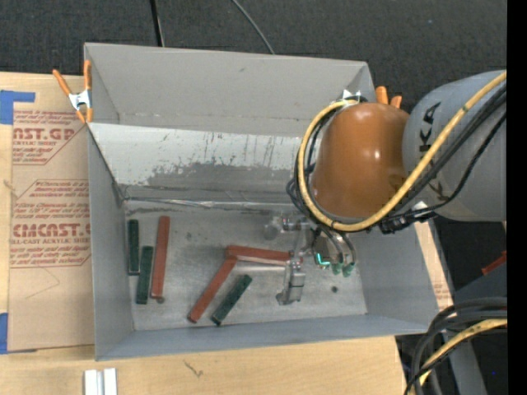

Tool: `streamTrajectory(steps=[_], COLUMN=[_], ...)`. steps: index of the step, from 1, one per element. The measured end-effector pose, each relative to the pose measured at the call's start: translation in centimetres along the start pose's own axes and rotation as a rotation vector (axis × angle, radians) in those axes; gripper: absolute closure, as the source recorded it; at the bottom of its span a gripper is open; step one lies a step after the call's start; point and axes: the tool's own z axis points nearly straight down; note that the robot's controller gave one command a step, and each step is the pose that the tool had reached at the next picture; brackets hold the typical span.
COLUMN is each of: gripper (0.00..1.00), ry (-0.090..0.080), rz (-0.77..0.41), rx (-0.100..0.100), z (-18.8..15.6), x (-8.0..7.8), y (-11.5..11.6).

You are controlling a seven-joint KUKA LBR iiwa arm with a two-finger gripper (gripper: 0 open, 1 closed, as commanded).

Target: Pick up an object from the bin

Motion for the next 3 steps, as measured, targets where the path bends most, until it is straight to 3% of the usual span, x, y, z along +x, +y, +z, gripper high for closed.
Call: streamTrajectory(steps=[1, 2, 3], gripper=[0.0, 0.0, 0.0], ry=[-0.008, -0.016, -0.01], rz=[0.0, -0.029, -0.04], rx=[0.0, 0.0, 0.001], z=[-0.4, 5.6, 10.6], x=[-0.2, -3.1, -4.1], y=[0.0, -1.3, 1.2])
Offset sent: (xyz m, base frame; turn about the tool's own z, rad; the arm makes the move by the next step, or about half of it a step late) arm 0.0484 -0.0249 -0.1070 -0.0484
